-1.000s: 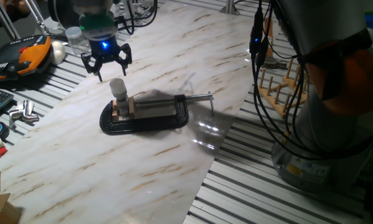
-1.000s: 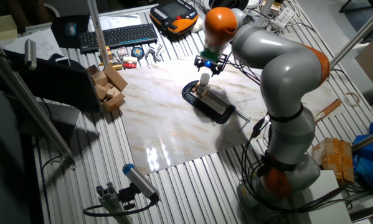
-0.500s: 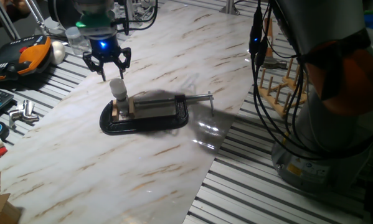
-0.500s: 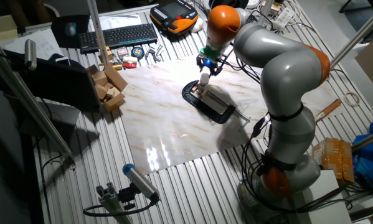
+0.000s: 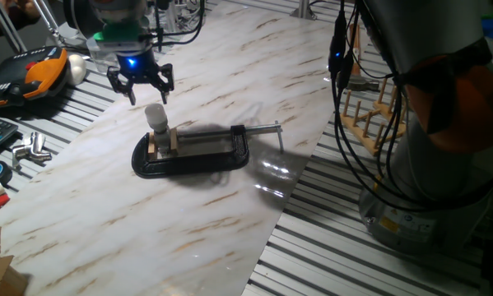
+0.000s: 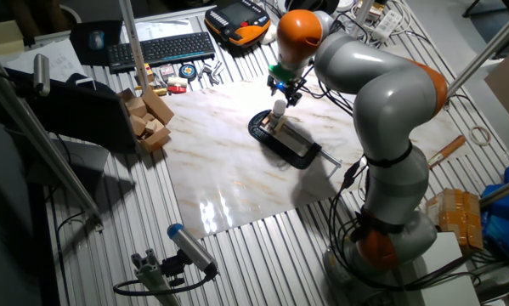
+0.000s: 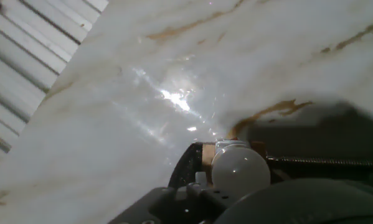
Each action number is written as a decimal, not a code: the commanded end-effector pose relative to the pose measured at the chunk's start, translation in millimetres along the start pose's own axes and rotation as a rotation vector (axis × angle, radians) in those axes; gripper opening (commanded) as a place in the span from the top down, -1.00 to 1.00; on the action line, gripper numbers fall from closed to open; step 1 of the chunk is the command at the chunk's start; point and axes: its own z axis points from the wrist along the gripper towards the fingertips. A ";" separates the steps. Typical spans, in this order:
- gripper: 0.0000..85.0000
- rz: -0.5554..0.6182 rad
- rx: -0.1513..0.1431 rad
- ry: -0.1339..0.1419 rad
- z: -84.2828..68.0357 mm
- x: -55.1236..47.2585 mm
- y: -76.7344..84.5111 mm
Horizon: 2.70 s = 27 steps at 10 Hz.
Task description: Take out the light bulb by rotating it
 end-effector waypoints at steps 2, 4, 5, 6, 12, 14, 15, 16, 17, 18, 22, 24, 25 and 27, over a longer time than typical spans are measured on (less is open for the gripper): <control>-0.60 1.646 0.109 -0.057 0.4 -0.2 -0.1; -0.60 1.646 0.114 -0.053 1.0 -0.4 -0.5; -0.60 1.646 0.115 -0.052 1.6 -0.8 -0.7; -0.60 1.646 0.118 -0.053 2.0 -1.1 -0.7; -0.60 1.645 0.137 -0.026 6.9 -2.3 -1.4; -0.60 1.636 0.146 -0.001 9.5 -2.8 -2.7; -0.60 1.631 0.145 0.011 11.0 -3.0 -3.3; -0.60 1.626 0.138 0.026 12.5 -3.4 -3.9; -0.60 1.621 0.136 0.030 13.5 -3.5 -4.0; -0.60 1.621 0.138 0.035 13.8 -3.3 -4.1; -1.00 1.609 0.145 0.046 18.6 -3.7 -6.2; -1.00 1.606 0.139 0.050 19.6 -3.3 -6.6; -1.00 1.606 0.138 0.049 19.7 -3.3 -6.3; -1.00 1.603 0.156 0.042 19.5 -3.0 -6.3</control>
